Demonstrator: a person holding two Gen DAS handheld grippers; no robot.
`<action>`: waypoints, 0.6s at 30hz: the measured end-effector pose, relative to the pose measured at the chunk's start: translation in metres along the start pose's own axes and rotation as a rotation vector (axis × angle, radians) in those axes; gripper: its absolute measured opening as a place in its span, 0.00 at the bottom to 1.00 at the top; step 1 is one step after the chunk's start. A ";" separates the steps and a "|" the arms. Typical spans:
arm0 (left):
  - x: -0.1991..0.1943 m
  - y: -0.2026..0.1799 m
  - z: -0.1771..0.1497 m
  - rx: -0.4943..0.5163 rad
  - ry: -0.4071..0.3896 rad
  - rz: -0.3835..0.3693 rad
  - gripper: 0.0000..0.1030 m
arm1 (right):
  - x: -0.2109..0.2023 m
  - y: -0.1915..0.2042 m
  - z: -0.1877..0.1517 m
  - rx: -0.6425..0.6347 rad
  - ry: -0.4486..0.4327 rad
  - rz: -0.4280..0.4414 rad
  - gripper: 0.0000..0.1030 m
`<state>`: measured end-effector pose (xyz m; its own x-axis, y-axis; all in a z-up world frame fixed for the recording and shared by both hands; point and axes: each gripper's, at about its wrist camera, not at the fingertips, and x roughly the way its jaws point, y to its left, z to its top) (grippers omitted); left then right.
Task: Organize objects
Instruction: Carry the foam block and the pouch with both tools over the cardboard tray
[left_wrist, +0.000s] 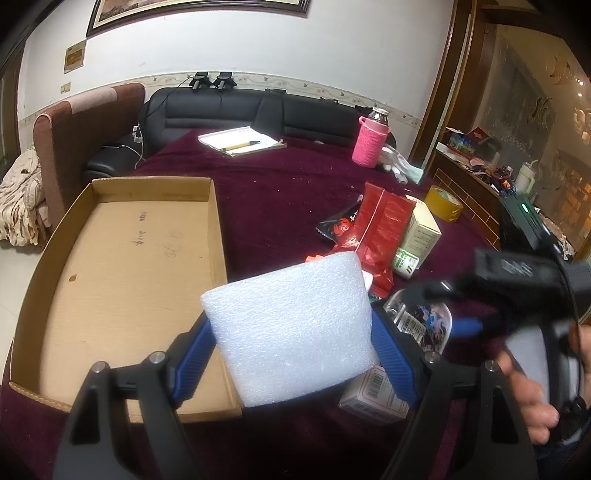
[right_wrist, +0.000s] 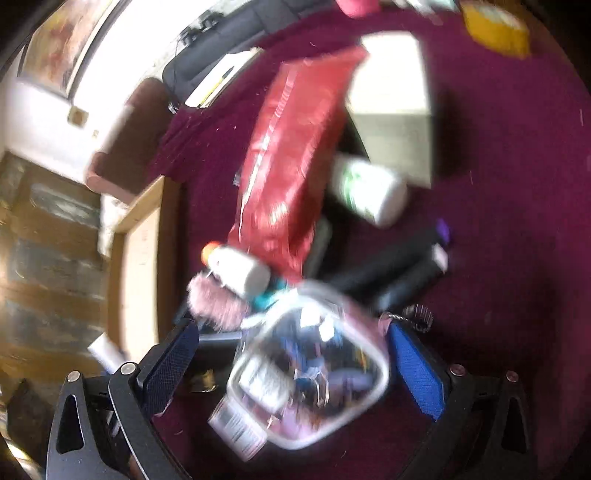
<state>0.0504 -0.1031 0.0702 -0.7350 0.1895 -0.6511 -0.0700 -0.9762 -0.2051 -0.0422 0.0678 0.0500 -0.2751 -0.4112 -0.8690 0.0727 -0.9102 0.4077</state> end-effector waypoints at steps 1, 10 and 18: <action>0.000 0.000 0.000 0.002 0.000 -0.001 0.79 | 0.001 0.003 -0.001 -0.011 0.009 -0.001 1.00; -0.003 0.004 0.003 -0.001 -0.013 -0.011 0.79 | -0.029 -0.039 -0.037 0.210 -0.091 0.021 1.00; -0.006 0.009 0.003 -0.017 -0.030 -0.027 0.79 | -0.006 -0.022 -0.042 0.298 -0.027 0.014 1.00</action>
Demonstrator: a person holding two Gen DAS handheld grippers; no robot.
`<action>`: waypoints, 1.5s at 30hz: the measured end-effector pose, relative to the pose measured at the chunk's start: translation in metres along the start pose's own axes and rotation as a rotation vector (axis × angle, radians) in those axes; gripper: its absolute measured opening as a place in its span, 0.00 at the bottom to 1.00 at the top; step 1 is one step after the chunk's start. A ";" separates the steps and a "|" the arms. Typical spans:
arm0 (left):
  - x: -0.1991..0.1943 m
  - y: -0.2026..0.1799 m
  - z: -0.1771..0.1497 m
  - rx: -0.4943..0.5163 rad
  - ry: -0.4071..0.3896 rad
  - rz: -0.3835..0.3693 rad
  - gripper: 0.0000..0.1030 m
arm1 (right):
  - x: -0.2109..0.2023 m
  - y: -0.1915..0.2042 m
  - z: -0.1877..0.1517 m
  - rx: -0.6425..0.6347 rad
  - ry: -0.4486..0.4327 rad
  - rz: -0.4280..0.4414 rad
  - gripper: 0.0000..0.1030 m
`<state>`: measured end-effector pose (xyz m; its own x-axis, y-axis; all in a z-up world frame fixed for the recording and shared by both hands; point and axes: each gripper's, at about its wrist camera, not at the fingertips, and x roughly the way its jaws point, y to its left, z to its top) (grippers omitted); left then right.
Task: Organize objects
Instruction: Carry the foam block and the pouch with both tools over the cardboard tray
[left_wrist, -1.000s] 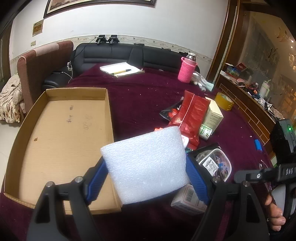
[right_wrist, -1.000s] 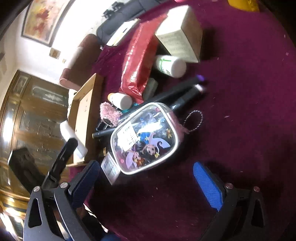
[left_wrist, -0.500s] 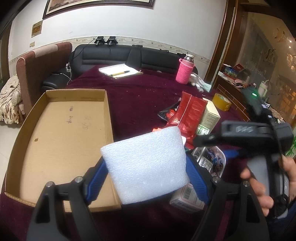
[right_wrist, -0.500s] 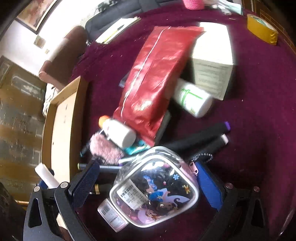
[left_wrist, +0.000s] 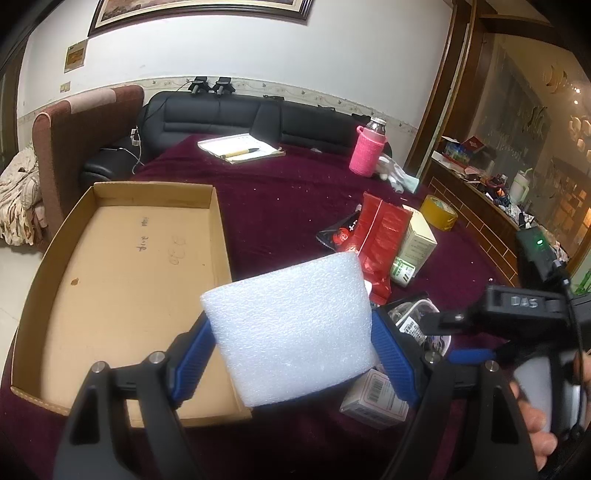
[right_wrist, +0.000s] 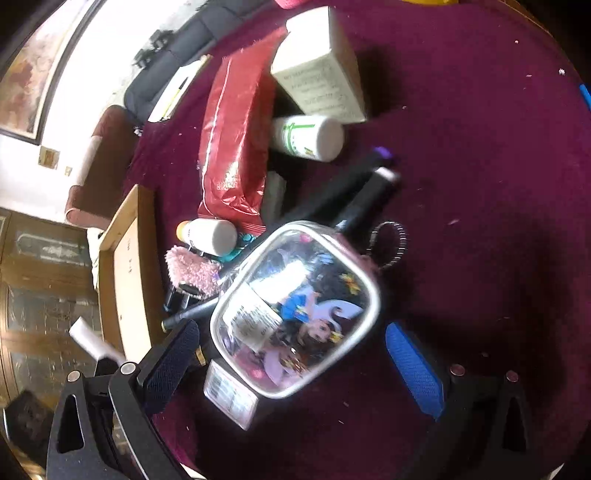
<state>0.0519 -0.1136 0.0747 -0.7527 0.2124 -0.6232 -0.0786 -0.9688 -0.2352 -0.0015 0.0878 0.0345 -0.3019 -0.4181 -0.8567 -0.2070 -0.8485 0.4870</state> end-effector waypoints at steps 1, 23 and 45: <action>-0.001 0.001 -0.001 -0.001 -0.002 -0.002 0.79 | 0.004 0.006 0.002 -0.011 -0.002 -0.019 1.00; 0.002 0.002 -0.004 0.025 0.006 0.000 0.79 | -0.030 0.046 0.005 -0.527 -0.171 -0.142 0.88; -0.083 0.086 0.029 -0.039 -0.116 0.215 0.79 | -0.039 0.190 -0.025 -0.722 -0.121 0.044 0.89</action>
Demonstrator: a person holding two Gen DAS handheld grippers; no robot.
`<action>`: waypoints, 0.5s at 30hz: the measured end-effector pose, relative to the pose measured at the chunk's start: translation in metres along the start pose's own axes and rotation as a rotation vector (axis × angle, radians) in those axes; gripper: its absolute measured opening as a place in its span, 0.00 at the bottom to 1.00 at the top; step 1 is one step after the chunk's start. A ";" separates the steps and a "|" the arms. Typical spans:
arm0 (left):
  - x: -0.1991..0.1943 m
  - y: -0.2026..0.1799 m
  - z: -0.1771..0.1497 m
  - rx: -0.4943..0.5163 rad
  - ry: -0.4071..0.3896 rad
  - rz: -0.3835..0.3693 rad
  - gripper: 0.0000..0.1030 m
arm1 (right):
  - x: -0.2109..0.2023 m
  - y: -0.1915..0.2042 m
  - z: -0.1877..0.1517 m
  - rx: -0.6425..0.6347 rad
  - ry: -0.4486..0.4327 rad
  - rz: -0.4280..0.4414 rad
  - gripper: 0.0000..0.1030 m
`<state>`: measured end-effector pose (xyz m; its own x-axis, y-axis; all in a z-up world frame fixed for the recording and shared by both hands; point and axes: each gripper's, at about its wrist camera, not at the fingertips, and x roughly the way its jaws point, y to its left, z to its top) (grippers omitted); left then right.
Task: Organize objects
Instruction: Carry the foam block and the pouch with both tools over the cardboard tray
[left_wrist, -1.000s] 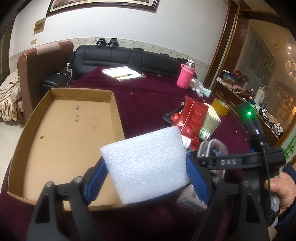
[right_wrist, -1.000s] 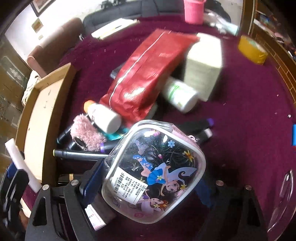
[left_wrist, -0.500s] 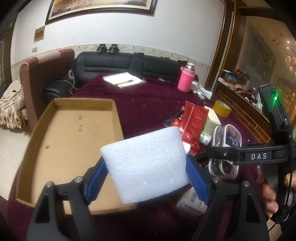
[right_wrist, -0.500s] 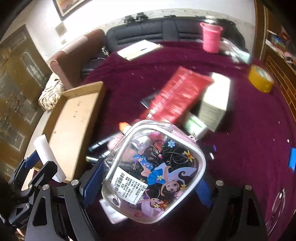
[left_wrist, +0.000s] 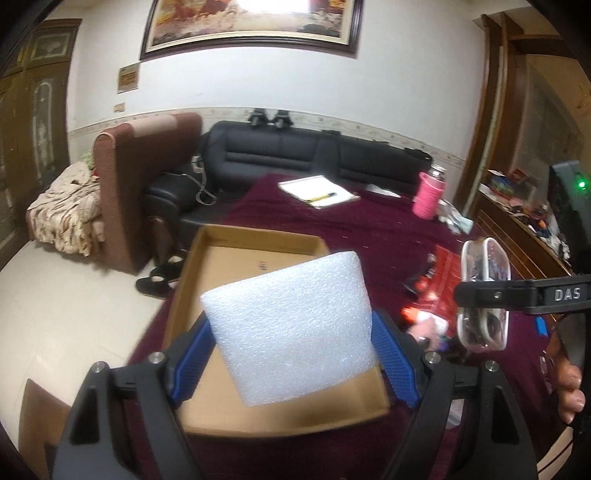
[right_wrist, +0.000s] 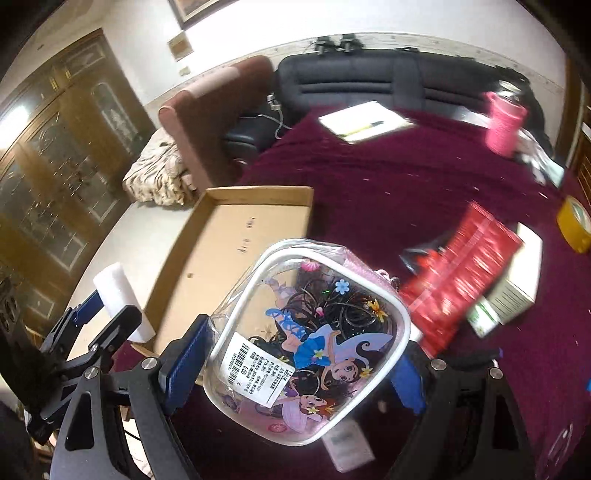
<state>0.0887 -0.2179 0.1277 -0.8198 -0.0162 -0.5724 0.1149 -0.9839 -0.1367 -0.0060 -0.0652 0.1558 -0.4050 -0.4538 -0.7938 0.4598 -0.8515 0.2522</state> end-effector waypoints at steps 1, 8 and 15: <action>0.000 0.005 0.003 0.001 0.000 0.009 0.79 | 0.004 0.004 0.004 -0.002 0.007 0.007 0.89; 0.024 0.031 0.033 0.014 0.053 0.036 0.79 | 0.051 0.026 0.048 0.001 0.064 0.007 0.89; 0.101 0.052 0.064 0.040 0.177 0.106 0.79 | 0.122 0.031 0.095 0.057 0.128 -0.007 0.89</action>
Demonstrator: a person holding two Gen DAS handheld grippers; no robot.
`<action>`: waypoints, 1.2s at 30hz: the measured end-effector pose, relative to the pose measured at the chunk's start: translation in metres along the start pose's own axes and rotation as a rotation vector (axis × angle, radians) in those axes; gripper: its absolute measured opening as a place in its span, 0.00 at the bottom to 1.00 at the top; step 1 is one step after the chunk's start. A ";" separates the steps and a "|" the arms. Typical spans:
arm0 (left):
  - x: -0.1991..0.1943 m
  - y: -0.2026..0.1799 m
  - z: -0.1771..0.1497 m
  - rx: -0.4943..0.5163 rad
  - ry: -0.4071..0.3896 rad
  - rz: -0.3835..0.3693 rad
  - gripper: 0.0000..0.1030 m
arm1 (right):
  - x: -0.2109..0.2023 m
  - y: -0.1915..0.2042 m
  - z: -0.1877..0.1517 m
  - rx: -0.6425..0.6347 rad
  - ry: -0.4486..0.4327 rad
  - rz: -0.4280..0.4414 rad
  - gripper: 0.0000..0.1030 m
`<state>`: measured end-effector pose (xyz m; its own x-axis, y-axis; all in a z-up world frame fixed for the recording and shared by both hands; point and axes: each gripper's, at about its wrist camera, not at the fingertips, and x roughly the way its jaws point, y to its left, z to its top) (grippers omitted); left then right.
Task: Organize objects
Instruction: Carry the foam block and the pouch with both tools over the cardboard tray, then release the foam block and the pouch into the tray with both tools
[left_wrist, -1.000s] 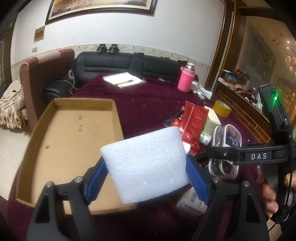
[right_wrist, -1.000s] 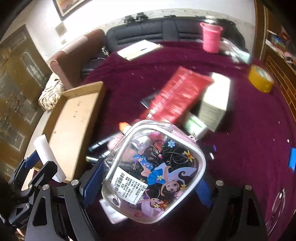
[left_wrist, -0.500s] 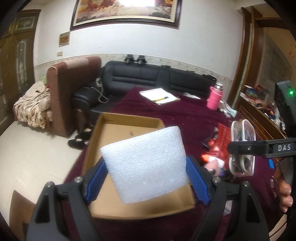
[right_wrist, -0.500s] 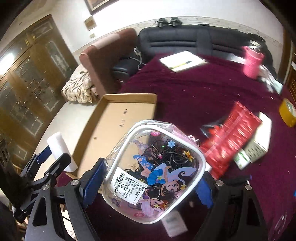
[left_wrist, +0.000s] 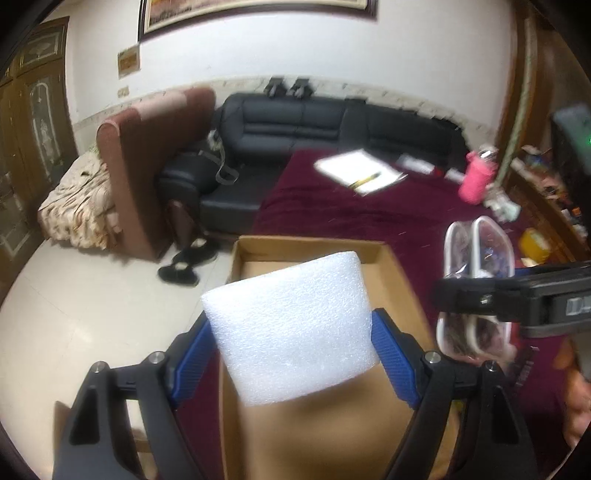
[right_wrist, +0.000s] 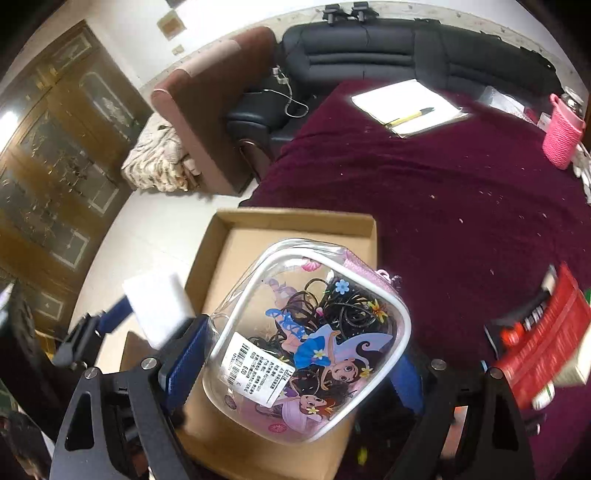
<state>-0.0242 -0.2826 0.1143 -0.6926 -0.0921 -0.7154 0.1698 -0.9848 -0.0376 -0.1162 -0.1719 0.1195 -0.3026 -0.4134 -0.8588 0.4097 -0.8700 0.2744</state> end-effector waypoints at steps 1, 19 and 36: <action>0.012 0.001 0.003 0.005 0.026 0.011 0.80 | 0.007 -0.001 0.004 0.012 0.003 -0.004 0.89; 0.107 0.000 0.009 -0.006 0.159 0.050 0.80 | 0.097 -0.010 0.028 0.019 0.078 -0.062 0.90; 0.105 -0.001 0.008 0.010 0.142 0.030 0.90 | 0.043 -0.031 0.023 0.059 -0.060 0.014 0.92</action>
<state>-0.1028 -0.2924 0.0443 -0.5814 -0.1008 -0.8074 0.1814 -0.9834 -0.0079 -0.1613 -0.1687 0.0838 -0.3490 -0.4398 -0.8275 0.3638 -0.8773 0.3129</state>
